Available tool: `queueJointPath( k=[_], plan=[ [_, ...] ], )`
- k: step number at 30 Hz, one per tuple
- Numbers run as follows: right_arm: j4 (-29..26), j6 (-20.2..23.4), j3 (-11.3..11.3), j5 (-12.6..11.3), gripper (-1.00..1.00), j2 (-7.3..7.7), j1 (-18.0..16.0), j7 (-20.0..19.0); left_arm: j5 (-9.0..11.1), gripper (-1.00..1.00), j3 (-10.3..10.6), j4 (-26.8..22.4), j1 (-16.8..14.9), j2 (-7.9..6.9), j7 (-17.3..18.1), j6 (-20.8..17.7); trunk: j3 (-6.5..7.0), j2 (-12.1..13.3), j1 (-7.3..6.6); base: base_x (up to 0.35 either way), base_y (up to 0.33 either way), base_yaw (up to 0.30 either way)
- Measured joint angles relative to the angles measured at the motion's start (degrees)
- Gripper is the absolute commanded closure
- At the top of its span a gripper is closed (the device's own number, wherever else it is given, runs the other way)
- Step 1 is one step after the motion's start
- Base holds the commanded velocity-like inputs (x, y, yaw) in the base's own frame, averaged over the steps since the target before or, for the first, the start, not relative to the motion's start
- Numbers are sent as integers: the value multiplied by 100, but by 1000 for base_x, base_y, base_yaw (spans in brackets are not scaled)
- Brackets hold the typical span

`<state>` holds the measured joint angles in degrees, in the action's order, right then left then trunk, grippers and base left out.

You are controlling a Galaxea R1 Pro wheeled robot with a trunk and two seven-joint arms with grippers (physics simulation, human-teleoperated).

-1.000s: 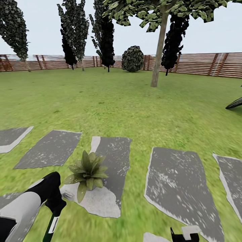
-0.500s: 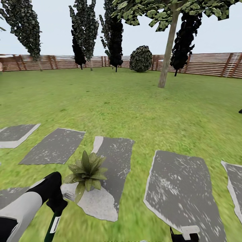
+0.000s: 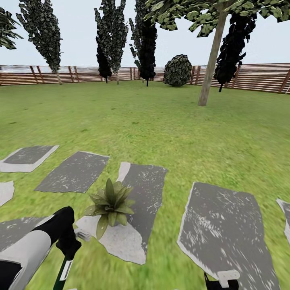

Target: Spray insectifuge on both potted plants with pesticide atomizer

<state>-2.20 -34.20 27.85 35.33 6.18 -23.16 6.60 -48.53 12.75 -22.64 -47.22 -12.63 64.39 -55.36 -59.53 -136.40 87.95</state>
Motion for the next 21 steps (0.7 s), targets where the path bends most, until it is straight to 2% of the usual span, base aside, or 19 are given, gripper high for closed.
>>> queueJointPath(
  k=[4,11,16,18,21],
  plan=[
    [1,4,-1,0,-100,19,0,0,4,100,8,3,141,36,-104,2,0,0,-3,238,0,0],
    [6,7,-1,1,-100,22,0,-8,5,100,-5,-32,170,96,-272,7,0,0,-4,328,0,0],
    [6,7,-1,1,-100,22,0,-9,17,100,-11,-66,171,101,-274,12,0,0,-1,90,0,0],
    [7,8,-1,1,-100,22,0,-9,87,100,-15,-54,173,117,-274,12,0,0,0,12,0,0],
    [4,8,-1,1,-100,16,0,-9,310,100,-10,-13,181,147,-280,21,0,0,0,4,0,0]
  ],
)
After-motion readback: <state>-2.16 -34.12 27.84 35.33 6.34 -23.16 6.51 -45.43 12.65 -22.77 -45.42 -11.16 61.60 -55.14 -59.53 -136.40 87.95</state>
